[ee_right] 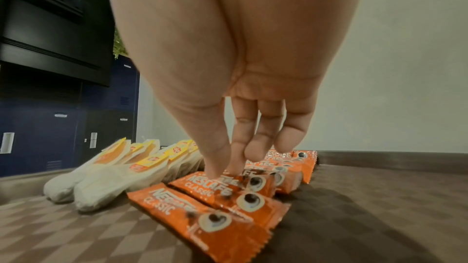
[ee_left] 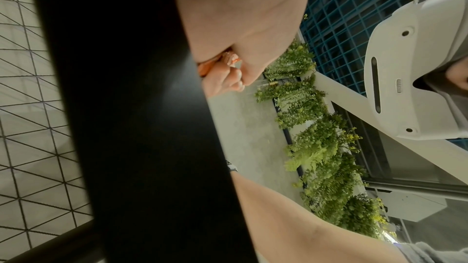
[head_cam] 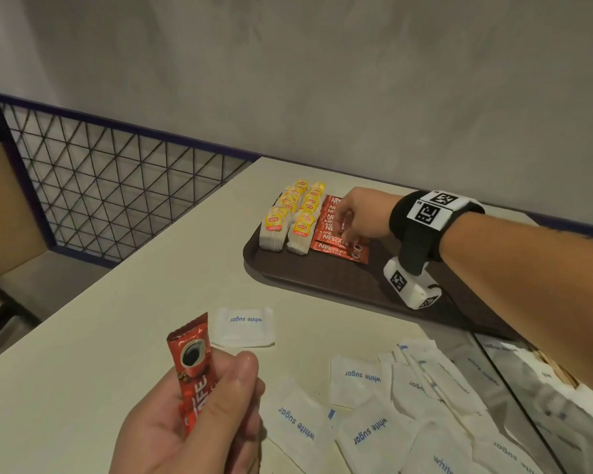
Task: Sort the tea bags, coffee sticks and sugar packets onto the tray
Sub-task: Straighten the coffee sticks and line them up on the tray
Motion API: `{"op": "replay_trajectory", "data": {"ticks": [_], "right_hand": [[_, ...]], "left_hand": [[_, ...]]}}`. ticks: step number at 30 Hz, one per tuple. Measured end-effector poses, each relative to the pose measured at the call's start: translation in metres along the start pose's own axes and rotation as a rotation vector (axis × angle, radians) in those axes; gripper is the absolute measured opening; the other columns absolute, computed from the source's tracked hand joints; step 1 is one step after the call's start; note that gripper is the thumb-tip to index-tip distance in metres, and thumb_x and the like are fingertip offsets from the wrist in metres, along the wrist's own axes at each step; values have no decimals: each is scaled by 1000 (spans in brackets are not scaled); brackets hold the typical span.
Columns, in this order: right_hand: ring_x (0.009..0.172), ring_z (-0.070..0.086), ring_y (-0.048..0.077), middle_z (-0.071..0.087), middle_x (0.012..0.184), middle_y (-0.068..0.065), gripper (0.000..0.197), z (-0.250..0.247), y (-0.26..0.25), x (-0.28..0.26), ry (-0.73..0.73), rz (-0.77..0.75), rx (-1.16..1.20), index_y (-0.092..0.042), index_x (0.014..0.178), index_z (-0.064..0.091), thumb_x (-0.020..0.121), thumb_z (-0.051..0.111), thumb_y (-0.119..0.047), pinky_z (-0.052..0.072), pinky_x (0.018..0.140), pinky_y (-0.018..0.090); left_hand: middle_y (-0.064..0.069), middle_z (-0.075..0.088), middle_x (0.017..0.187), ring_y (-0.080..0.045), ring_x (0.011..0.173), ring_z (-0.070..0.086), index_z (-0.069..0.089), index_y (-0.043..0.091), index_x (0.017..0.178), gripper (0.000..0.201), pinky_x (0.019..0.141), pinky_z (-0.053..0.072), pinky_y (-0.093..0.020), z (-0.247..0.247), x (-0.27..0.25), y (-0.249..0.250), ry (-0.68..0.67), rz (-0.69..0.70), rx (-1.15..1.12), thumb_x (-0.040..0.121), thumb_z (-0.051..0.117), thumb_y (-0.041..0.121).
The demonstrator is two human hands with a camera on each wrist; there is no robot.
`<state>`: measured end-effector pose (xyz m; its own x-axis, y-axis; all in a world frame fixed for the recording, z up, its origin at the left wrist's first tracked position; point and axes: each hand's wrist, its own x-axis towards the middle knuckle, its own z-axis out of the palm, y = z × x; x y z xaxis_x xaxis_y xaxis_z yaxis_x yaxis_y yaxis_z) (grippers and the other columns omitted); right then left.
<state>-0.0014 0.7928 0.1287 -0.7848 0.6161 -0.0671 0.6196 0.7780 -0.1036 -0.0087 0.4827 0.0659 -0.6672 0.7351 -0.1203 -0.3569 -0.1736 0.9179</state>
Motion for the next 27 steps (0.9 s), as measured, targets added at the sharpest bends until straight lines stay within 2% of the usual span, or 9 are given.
{"op": "replay_trajectory", "data": {"ticks": [3,18,21,22,23,24,25,26,27], "right_hand": [[89,64,16,66,96,-5,12,0,-1,0,5,-7,4,-21,97,76,86,80,-17,59,82,35],[93,71,24,74,101,6,18,2,-5,-1,-161,-67,-53,-24,99,74,84,82,-30,61,86,40],[89,67,18,68,94,-4,16,2,-7,-4,-112,-78,-58,-22,99,75,85,81,-27,59,81,36],[85,64,14,64,90,-9,15,0,-8,-7,-76,-84,-60,-22,99,75,86,80,-27,56,76,33],[81,61,11,62,87,-12,14,-3,-9,-10,-40,-87,-54,-22,98,75,87,80,-27,51,70,28],[77,61,10,62,84,-13,12,-8,-9,-15,-8,-86,-33,-21,97,75,88,78,-28,47,65,25],[73,62,10,63,82,-12,11,-15,-10,-21,17,-83,4,-20,97,74,90,76,-29,45,61,24],[71,63,10,65,82,-11,11,-22,-12,-29,36,-75,55,-20,97,74,91,75,-29,46,60,23],[69,65,10,67,83,-10,12,-30,-13,-40,46,-64,120,-19,97,74,92,74,-30,51,61,26]], "left_hand": [[-13,38,37,-17,25,32,57,10,44,80,32,32,-15,-30,-20,-9,45,137,-122,7,93,71],[-14,35,42,-18,27,32,54,1,50,80,36,32,-17,-35,-17,-26,-44,85,-198,17,100,57],[6,47,41,-9,25,29,66,20,48,18,33,36,-17,-43,-20,3,-586,-21,-251,53,82,20],[8,59,49,-14,23,34,75,15,61,4,40,43,-10,-50,-13,0,-638,-221,-138,63,76,12],[12,72,81,-4,34,46,76,3,97,21,56,44,-1,-59,13,-15,-927,-120,-449,90,57,4],[-6,71,109,18,55,55,58,-25,108,33,70,45,-3,-65,32,-15,-1042,-135,-641,103,29,-11],[-29,59,134,36,97,42,40,-35,127,42,81,47,-11,-69,37,-11,-1023,-164,-780,107,11,-11],[-45,54,129,-9,111,69,41,-31,132,45,85,53,-22,-67,28,-9,-823,-68,-783,111,19,3],[-45,62,108,-50,89,68,58,-22,123,49,72,60,-31,-56,9,-13,-632,51,-649,107,51,24]]}}
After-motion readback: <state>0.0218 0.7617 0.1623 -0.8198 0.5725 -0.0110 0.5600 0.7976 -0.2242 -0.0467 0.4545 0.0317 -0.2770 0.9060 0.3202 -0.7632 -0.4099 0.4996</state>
